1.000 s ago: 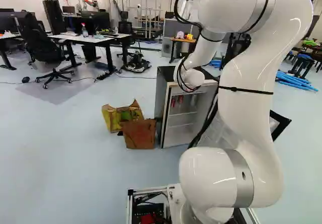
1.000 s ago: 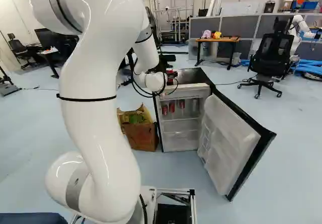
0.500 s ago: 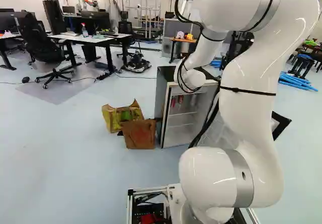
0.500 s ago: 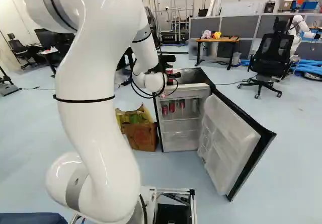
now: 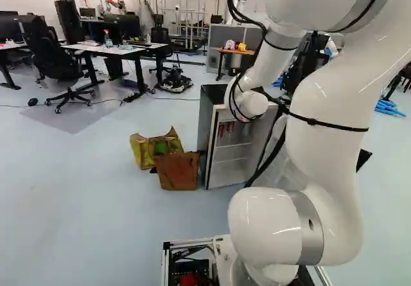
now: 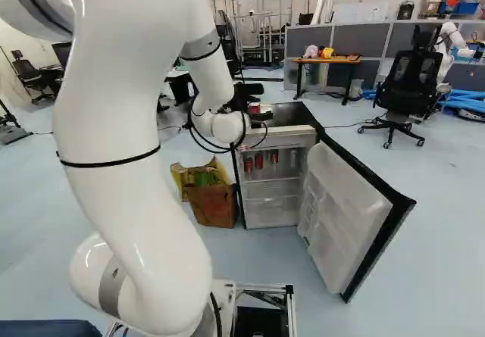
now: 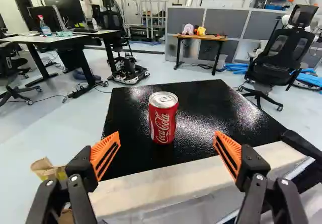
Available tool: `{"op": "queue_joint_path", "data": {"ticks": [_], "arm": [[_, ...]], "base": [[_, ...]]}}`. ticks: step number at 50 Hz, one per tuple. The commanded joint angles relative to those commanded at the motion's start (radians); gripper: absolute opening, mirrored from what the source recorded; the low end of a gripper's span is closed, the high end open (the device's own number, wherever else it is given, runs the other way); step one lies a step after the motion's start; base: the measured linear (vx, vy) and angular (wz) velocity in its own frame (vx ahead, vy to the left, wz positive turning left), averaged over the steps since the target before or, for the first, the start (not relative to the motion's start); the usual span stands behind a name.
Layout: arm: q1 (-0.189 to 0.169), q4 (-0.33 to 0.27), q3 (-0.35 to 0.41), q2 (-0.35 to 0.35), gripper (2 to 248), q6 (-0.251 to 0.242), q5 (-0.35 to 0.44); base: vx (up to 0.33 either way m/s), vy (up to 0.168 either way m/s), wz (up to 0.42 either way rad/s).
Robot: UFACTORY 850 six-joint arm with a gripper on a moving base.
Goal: Grab a drink from the fridge
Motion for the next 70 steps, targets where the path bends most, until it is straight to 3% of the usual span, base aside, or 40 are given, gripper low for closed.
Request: {"op": "queue_joint_path", "data": {"ticks": [18, 43, 70], "arm": [[-0.027, 0.000, 0.088, 0.118, 247, 0.000, -0.024], [-0.099, -0.009, 0.167, 0.252, 247, 0.000, -0.203], [-0.197, -0.077, 0.203, 0.357, 247, 0.000, -0.366]], "base": [[0.000, 0.000, 0.000], [0.000, 0.000, 0.000], [0.000, 0.000, 0.000]]}}
